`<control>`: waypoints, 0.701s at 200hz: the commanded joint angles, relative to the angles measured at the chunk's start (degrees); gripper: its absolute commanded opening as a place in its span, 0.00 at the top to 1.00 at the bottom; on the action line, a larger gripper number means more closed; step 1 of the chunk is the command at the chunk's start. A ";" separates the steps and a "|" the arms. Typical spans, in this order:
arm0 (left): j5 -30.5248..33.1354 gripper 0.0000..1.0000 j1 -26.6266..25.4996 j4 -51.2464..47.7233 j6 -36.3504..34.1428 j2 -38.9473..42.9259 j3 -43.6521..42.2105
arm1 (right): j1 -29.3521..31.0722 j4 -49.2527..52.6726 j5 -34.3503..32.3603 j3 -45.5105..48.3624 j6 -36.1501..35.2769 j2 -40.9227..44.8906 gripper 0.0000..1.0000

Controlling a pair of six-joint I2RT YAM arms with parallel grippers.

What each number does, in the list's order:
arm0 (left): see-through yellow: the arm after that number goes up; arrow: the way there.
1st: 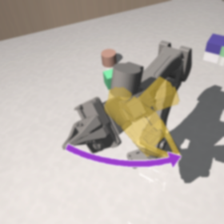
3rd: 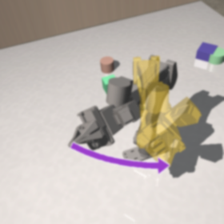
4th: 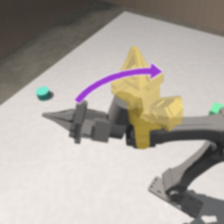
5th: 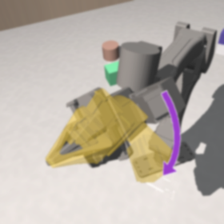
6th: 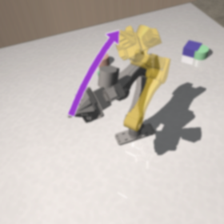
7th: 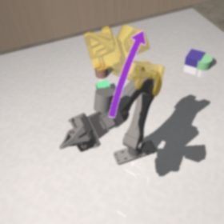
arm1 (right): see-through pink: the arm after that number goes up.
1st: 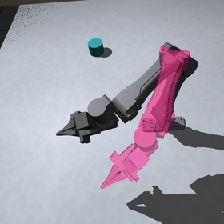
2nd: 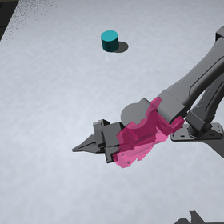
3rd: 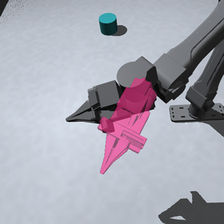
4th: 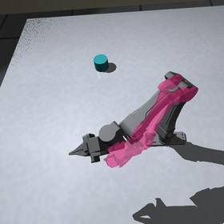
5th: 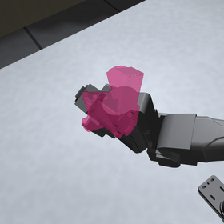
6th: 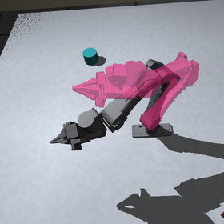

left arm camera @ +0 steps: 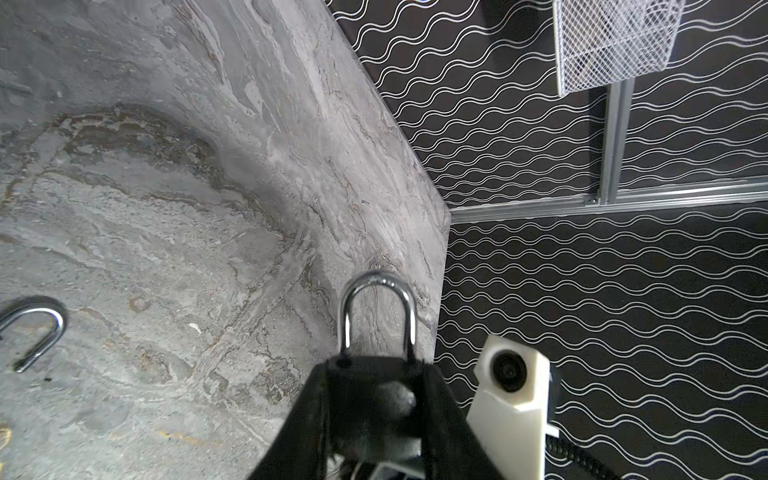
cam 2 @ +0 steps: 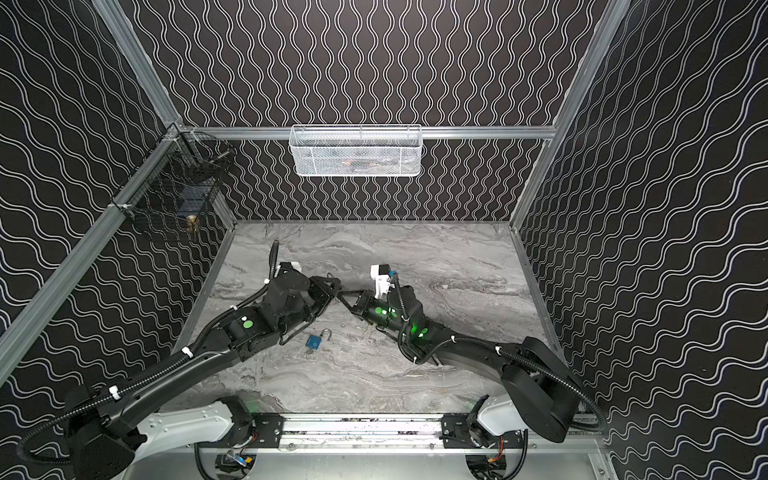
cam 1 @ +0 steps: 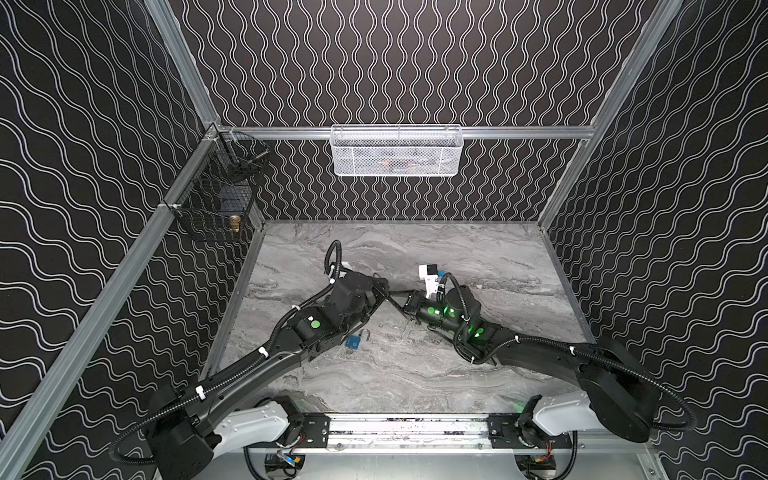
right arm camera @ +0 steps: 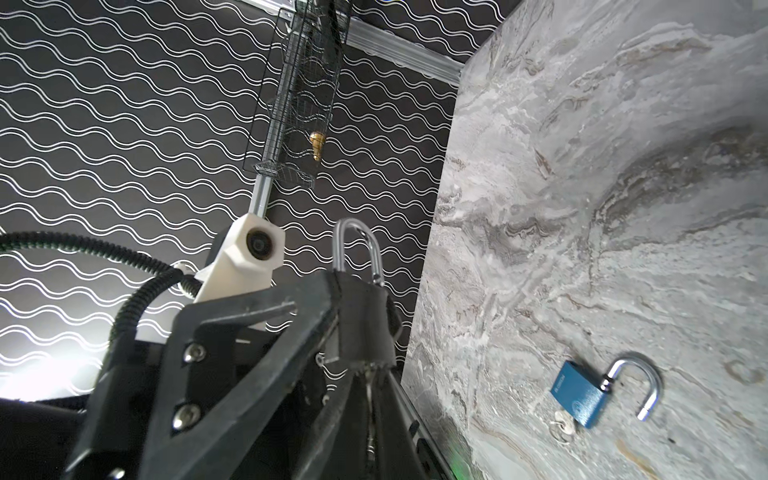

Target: Unlock with the key

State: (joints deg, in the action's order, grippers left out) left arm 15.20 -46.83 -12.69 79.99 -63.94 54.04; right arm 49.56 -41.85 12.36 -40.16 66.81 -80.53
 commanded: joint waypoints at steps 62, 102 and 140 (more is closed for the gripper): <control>-1.21 1.00 0.11 -0.32 -14.27 -2.19 6.52 | 0.28 6.23 -1.74 0.73 -12.27 6.58 0.68; 0.11 1.00 0.25 -1.59 -25.08 -0.91 6.23 | 0.20 13.17 -5.33 1.78 -18.18 12.38 0.53; 2.77 1.00 0.19 -5.06 -37.49 2.42 4.10 | -0.15 23.24 -7.32 -0.78 -24.39 17.00 0.42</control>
State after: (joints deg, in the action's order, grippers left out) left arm 14.72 -46.70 -15.77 53.89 -63.46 59.53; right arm 49.71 -26.04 7.46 -39.07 48.18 -65.80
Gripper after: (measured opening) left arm 0.335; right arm 0.545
